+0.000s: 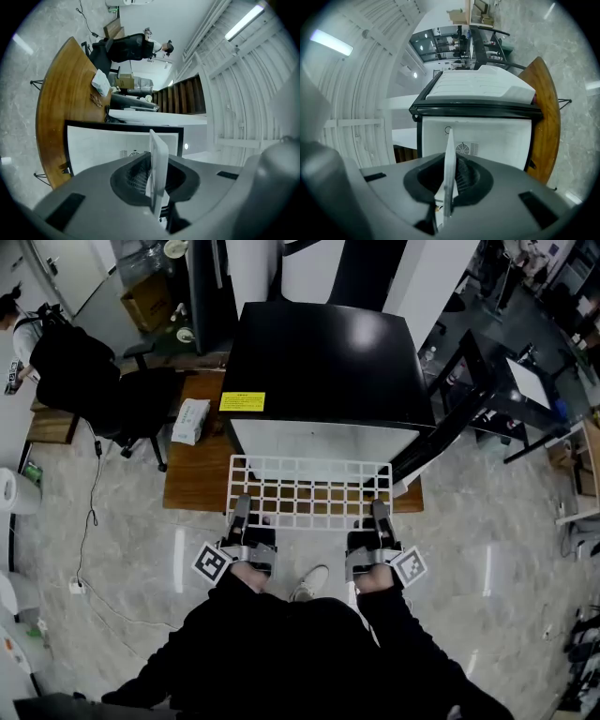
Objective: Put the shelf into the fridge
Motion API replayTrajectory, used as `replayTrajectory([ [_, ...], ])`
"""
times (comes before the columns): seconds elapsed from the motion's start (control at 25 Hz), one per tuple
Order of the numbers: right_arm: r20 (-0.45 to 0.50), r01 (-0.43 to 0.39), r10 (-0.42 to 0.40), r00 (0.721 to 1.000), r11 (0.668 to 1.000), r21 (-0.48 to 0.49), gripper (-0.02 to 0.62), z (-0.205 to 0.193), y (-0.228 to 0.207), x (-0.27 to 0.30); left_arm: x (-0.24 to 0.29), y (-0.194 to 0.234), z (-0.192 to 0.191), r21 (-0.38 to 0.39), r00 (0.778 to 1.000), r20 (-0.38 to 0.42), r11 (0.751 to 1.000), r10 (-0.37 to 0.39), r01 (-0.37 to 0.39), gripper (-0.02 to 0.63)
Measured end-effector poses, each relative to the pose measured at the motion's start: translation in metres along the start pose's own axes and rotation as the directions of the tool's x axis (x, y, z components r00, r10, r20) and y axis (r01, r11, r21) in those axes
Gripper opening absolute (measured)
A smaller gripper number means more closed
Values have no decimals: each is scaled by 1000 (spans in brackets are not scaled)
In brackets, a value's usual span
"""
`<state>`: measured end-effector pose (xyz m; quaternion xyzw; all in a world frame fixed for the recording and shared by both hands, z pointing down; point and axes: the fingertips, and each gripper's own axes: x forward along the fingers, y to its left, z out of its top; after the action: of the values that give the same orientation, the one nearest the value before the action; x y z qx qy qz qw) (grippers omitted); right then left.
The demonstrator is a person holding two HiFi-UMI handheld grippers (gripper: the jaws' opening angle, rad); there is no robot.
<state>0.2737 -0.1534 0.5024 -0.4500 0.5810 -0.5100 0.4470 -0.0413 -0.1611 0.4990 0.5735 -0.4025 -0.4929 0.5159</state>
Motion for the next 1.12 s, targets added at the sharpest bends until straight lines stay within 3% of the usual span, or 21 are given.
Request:
replayTrajectory([
  [0.12, -10, -9, 9, 1000, 1000, -3, 31, -2, 0, 3, 1, 0, 3, 12, 1000, 8, 1000, 0, 0, 33],
  [0.4, -25, 2, -1, 1000, 1000, 18, 31, 41, -10, 28, 38, 6, -27, 50, 999, 10, 998, 36, -37, 32],
  [0.76, -1, 13, -13, 1000, 1000, 8, 31, 25, -16, 37, 60, 18, -6, 27, 998, -24, 998, 56, -55, 31],
  [1.12, 40, 51, -50, 998, 999, -18, 32, 35, -18, 60, 81, 24, -6, -7, 996, -57, 997, 74, -75, 31],
])
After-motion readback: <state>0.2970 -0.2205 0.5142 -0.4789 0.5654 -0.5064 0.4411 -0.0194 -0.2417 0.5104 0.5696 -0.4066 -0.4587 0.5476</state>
